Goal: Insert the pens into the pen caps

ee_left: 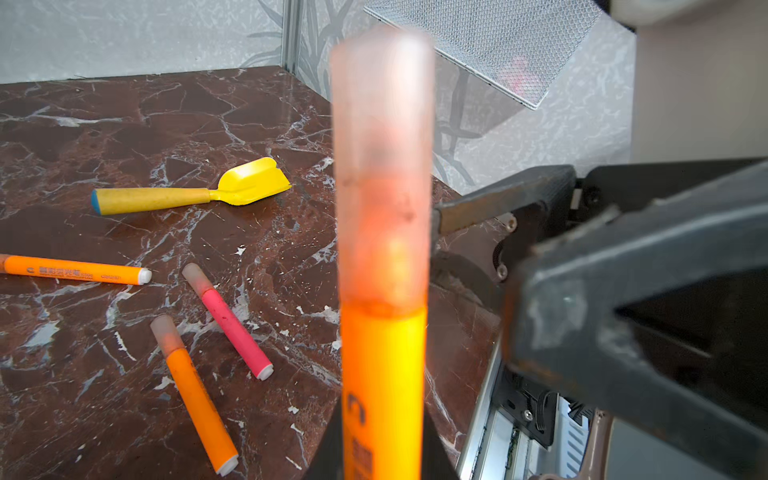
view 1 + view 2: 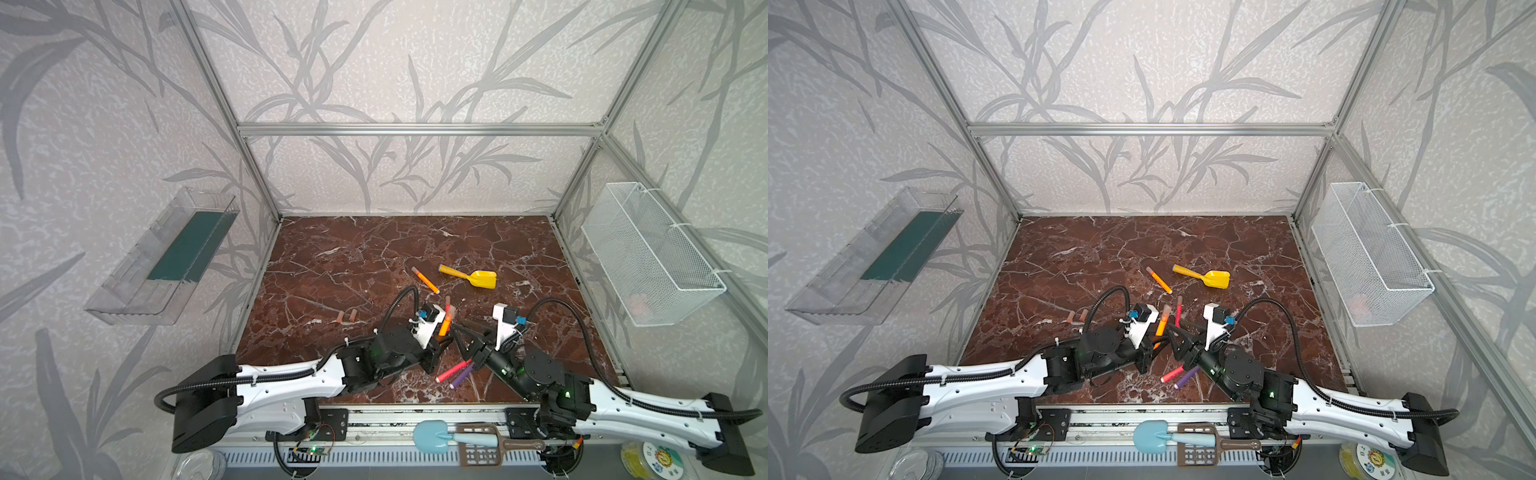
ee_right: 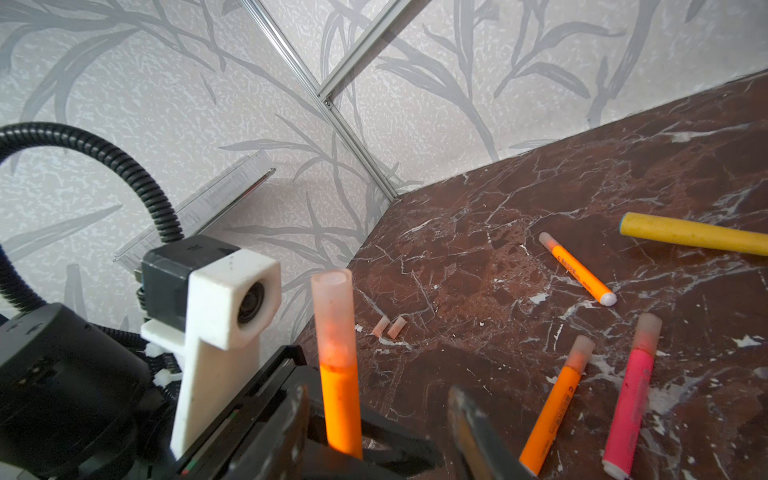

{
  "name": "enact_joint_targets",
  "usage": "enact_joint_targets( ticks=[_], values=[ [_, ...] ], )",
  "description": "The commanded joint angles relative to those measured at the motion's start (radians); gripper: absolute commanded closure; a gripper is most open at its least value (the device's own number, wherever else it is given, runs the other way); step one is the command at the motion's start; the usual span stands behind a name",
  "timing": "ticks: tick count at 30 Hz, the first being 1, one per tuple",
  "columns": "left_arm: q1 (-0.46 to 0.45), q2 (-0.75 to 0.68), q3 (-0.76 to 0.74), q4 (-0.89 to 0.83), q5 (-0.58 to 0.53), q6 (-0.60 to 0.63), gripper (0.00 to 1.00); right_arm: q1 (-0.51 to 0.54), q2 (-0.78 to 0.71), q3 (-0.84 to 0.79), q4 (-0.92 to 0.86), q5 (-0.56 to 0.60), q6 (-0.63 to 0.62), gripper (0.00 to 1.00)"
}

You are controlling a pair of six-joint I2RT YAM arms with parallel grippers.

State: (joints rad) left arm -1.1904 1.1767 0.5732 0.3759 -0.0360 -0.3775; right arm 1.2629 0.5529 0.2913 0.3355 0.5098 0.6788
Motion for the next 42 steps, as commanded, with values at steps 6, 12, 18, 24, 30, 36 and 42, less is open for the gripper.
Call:
enact_joint_targets(
  ticks=[6,12,18,24,30,36,42],
  values=[
    [-0.008,0.025,0.004,0.042,-0.028,-0.007,1.0,-0.007,0.024,0.003,0.09,-0.083,-0.078,0.45],
    [-0.012,0.035,0.008,0.049,-0.019,-0.007,1.0,-0.007,0.169,0.05,0.122,-0.075,-0.054,0.46],
    [-0.014,0.031,-0.004,0.053,-0.02,-0.009,1.0,-0.03,0.288,0.093,0.133,-0.093,-0.015,0.63],
    [-0.015,-0.002,-0.035,0.056,-0.037,-0.007,1.0,-0.072,0.324,0.106,0.088,-0.105,0.048,0.79],
    [-0.013,-0.061,-0.067,-0.003,-0.102,-0.023,0.76,-0.133,0.348,0.119,-0.006,-0.08,0.09,0.86],
    [-0.004,-0.153,-0.131,-0.135,-0.278,-0.098,0.46,-0.28,0.409,0.11,-0.078,-0.136,0.15,0.87],
    [0.036,-0.234,-0.18,-0.276,-0.356,-0.176,0.38,-0.369,0.564,0.122,-0.028,-0.224,0.179,0.89]
  ],
)
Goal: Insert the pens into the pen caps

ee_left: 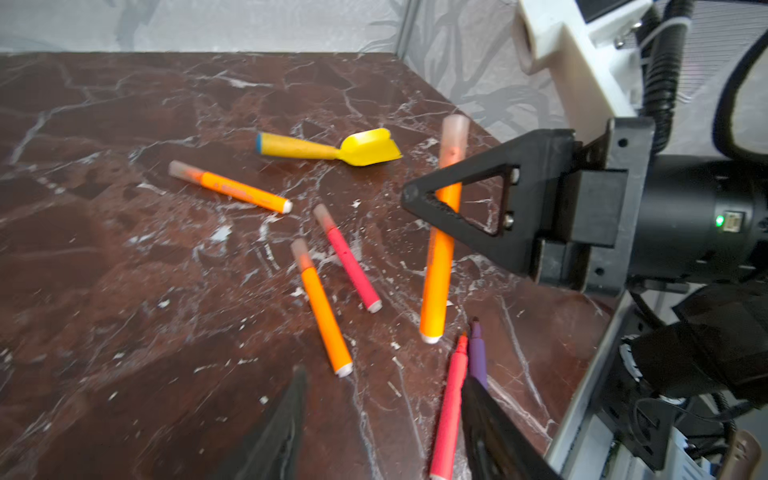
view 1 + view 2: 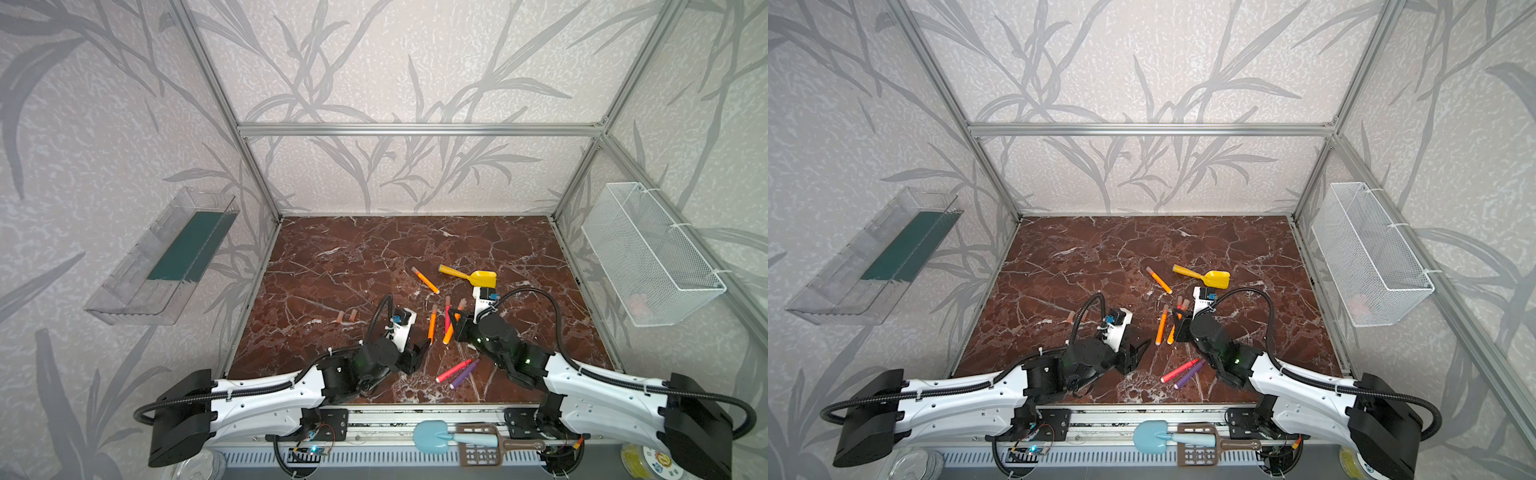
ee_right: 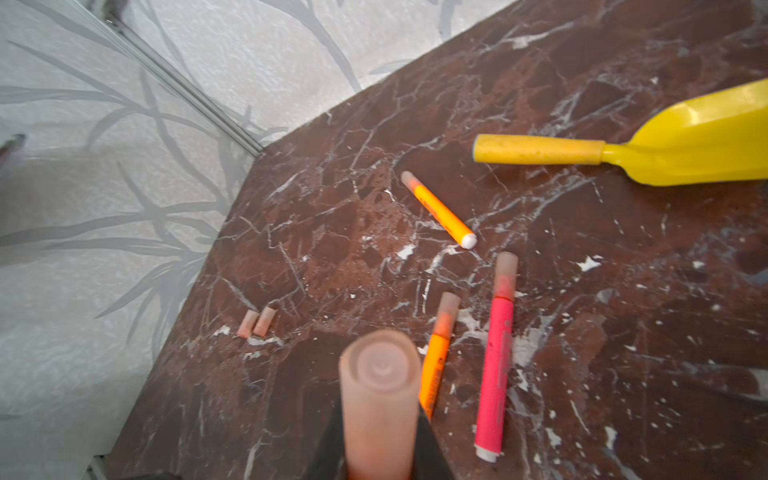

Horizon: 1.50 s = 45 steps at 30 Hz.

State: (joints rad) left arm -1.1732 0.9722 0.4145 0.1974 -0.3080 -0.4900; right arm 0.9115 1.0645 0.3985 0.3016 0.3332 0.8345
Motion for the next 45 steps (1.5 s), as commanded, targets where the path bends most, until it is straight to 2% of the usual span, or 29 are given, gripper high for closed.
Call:
enact_joint_targets(
  ticks=[1,7,10,15,19,22,27,34,41,45],
  values=[
    [0.029,-0.04,-0.031,-0.11,-0.079,-0.074,0.38,-0.024,0.086,0.027,0.01,-0.059,0.02,0.89],
    [0.055,-0.058,-0.056,-0.152,-0.032,-0.081,0.38,-0.093,0.299,0.115,0.015,-0.165,0.016,0.89],
    [0.055,-0.051,-0.044,-0.175,-0.004,-0.072,0.38,-0.111,0.378,0.155,-0.006,-0.169,0.007,0.88],
    [0.054,-0.02,-0.014,-0.194,0.047,-0.055,0.38,-0.134,0.47,0.188,0.01,-0.187,0.006,0.85],
    [0.055,0.027,0.025,-0.23,0.087,-0.048,0.41,-0.151,0.52,0.216,-0.009,-0.196,0.007,0.78],
    [0.046,0.065,0.06,-0.266,0.107,-0.049,0.44,-0.167,0.537,0.222,-0.013,-0.213,0.006,0.77],
    [0.03,0.103,0.123,-0.338,0.093,-0.033,0.46,-0.174,0.526,0.226,-0.019,-0.223,-0.002,0.72],
    [0.009,0.072,0.15,-0.379,0.093,-0.03,0.46,-0.176,0.463,0.221,-0.056,-0.224,-0.017,0.7],
    [-0.034,0.067,0.159,-0.4,0.104,-0.016,0.47,-0.178,0.256,0.181,-0.151,-0.174,-0.043,0.66],
    [-0.067,0.122,0.175,-0.382,0.122,0.001,0.47,-0.177,0.115,0.128,-0.176,-0.107,-0.05,0.62]
  ],
)
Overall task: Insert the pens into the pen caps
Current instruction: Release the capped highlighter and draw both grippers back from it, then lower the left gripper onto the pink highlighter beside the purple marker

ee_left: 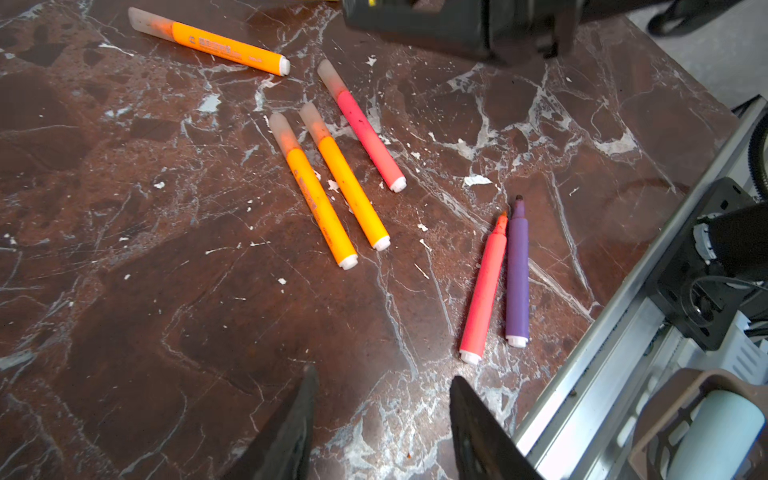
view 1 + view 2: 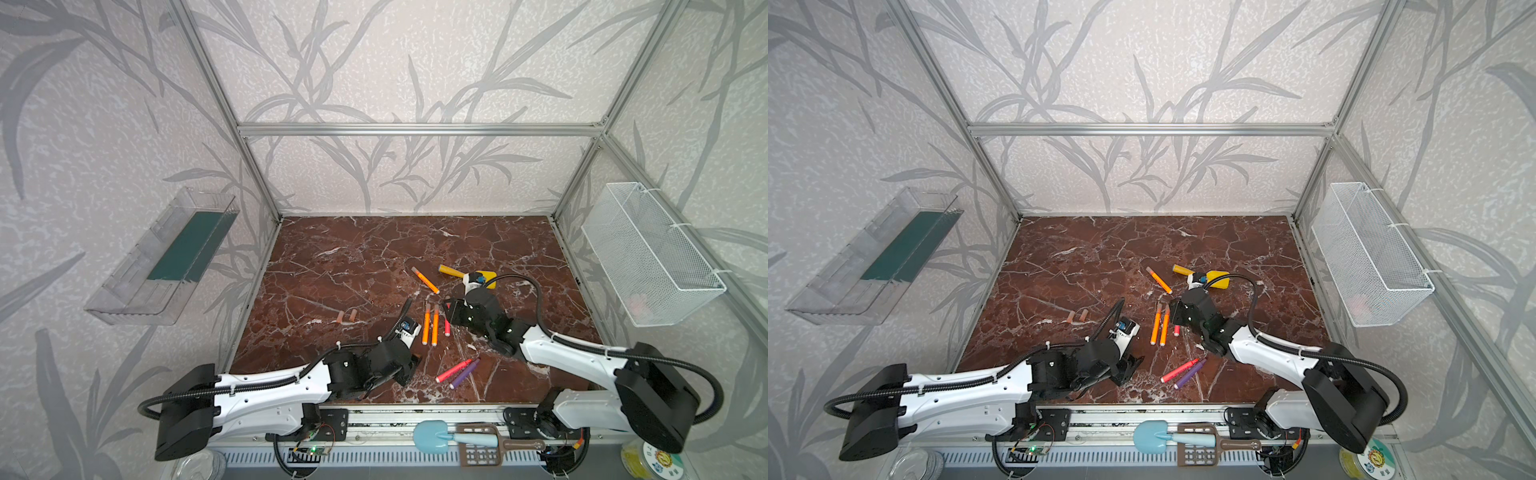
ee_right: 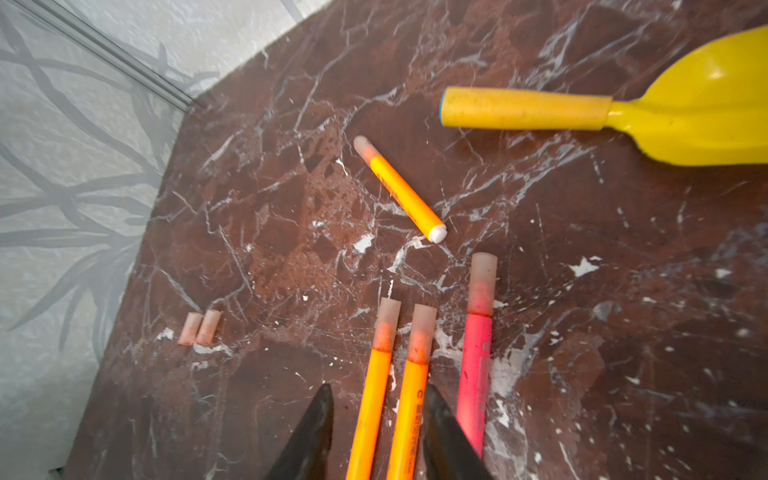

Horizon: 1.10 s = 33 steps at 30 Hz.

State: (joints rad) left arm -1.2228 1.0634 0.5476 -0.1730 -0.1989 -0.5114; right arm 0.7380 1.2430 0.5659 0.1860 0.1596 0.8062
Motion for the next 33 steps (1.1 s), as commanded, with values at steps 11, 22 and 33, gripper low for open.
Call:
enact_joint_targets(
  ticks=[11,22,33],
  values=[
    [-0.093,0.459,0.322,-0.11,0.003,0.092,0.49,-0.122,-0.367,-0.151,-0.159,0.181,-0.147,0.49],
    [-0.095,0.735,0.535,-0.223,0.009,0.097,0.49,-0.357,-0.591,-0.22,-0.298,0.161,-0.215,0.48],
    [-0.098,0.765,0.531,-0.222,0.016,0.078,0.49,-0.37,-0.604,-0.237,-0.283,0.117,-0.208,0.47]
  ],
)
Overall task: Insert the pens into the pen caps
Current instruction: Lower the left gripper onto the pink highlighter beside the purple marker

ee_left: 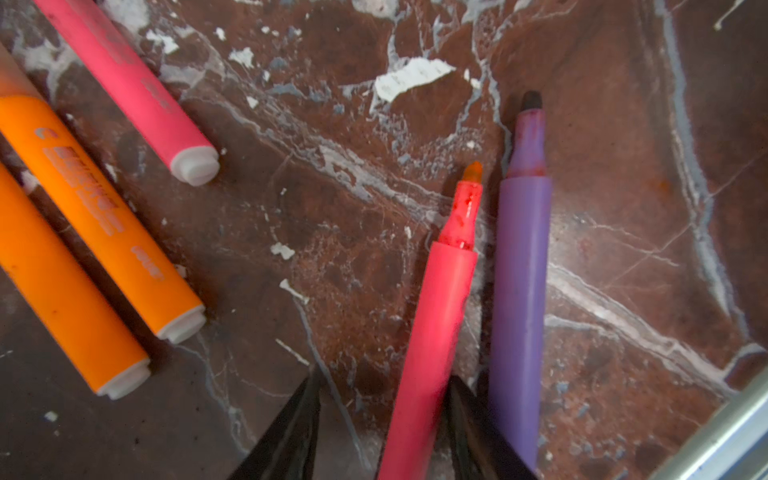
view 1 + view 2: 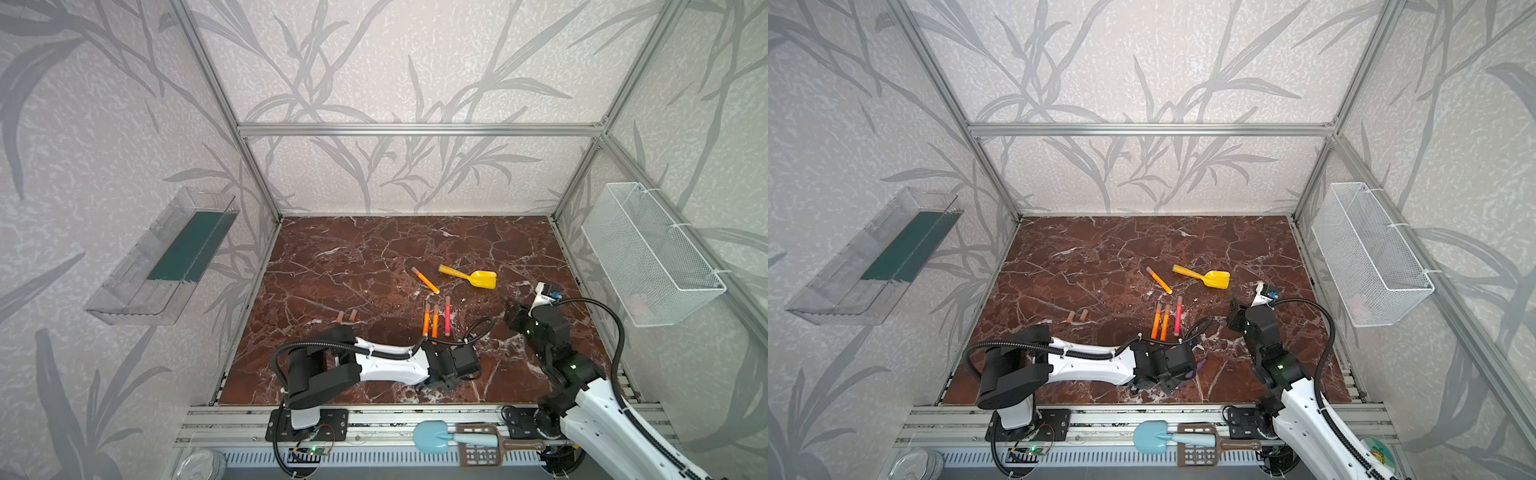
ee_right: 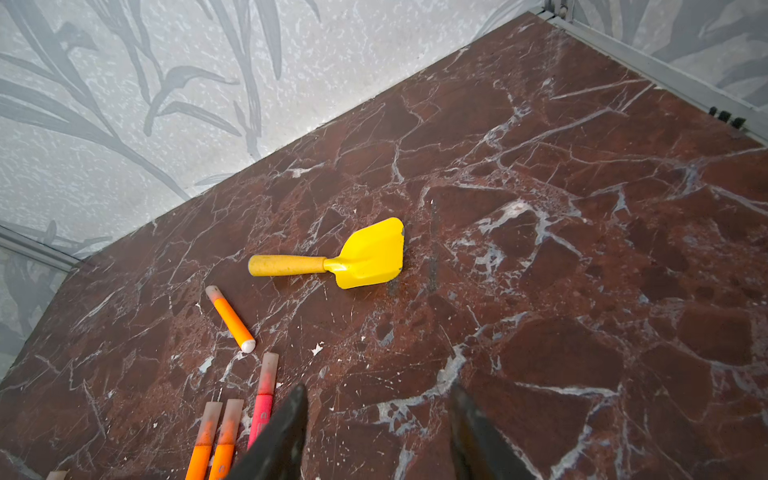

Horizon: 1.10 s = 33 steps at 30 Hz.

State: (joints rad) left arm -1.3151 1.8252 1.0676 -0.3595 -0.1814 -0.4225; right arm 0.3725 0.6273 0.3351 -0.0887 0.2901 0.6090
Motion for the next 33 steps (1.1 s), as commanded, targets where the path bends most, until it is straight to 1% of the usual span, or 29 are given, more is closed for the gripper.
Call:
enact_joint_targets(
  ticks=[1,11,18,23,28,31,32,33],
  values=[
    [-0.006,0.002,0.007,-0.035,0.0,-0.013,0.49,-0.004,0.016,-0.007,-0.005,-0.017,-0.011,0.47],
    [-0.021,-0.013,-0.038,-0.02,0.021,-0.032,0.48,-0.006,0.015,-0.008,0.0,-0.034,-0.003,0.47],
    [-0.023,-0.054,-0.085,-0.001,0.03,-0.049,0.49,-0.006,0.014,-0.008,0.001,-0.041,0.001,0.47],
    [-0.022,-0.072,-0.113,0.016,0.034,-0.056,0.54,-0.006,0.012,-0.01,0.001,-0.052,0.008,0.47],
    [-0.022,-0.055,-0.116,0.028,0.045,-0.056,0.57,-0.007,0.006,-0.012,0.001,-0.063,0.012,0.47],
    [-0.023,-0.046,-0.124,0.04,0.047,-0.058,0.63,-0.006,0.004,-0.023,0.02,-0.081,0.021,0.47],
    [-0.022,-0.045,-0.127,0.046,0.048,-0.058,0.67,-0.006,0.004,-0.028,0.033,-0.091,0.02,0.47],
    [-0.022,-0.045,-0.131,0.049,0.046,-0.062,0.7,-0.006,0.005,-0.034,0.045,-0.099,0.049,0.47]
  ],
)
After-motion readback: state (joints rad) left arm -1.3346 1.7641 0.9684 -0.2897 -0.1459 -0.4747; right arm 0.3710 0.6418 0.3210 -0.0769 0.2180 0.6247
